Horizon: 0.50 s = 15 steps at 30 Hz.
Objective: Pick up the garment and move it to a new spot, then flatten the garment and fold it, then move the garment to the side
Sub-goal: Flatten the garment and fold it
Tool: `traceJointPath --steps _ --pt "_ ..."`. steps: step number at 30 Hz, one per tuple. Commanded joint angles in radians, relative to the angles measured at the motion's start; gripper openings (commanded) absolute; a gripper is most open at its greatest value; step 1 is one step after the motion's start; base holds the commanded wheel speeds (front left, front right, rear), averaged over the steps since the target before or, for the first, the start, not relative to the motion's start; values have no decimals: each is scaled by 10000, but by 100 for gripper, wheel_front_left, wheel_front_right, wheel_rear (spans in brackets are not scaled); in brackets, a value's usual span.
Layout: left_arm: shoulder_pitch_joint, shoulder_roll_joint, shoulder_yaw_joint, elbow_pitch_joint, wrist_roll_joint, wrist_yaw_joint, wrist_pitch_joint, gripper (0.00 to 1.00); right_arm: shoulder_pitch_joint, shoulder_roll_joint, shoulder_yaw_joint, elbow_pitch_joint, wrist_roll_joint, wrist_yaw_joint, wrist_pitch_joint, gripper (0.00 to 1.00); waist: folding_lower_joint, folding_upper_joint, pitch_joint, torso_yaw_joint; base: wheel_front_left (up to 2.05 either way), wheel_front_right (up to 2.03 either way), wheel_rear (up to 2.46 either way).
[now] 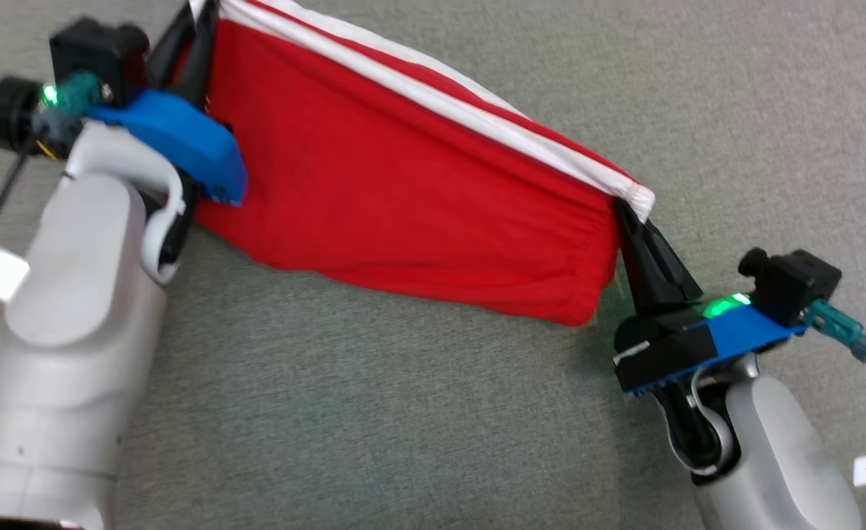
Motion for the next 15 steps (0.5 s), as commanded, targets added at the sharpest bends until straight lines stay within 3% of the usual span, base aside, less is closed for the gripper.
traceJointPath --steps 1,7,8,9,10,15 --pt "-491 159 -150 406 -75 -6 36 0 -351 24 114 160 133 -3 -153 0 -3 -3 146 -120 0 0 0" --pt "-2325 321 -1369 2757 -768 -9 -39 0 -1469 45 984 1210 758 -3 -935 0 -3 -3 683 -677 0 0 0" --pt "-2472 335 -1519 2982 -886 -9 -94 29 -1555 47 1098 1309 787 -1 -1024 38 -3 -3 714 -707 0 0 0" --pt "-2540 324 -1616 3203 -1057 -9 -105 78 -1613 50 1206 1409 764 -1 -1095 75 -3 -3 721 -721 0 0 0" --pt "-2624 315 -1729 3352 -1179 -9 -215 100 -1667 50 1282 1473 678 -1 -1208 100 -3 -3 722 -728 0 0 0" --pt "-2579 284 -1944 3907 -1648 -10 -1261 100 -1534 -191 1227 1394 -79 -1 -1597 100 -3 -3 538 -580 0 0 0"
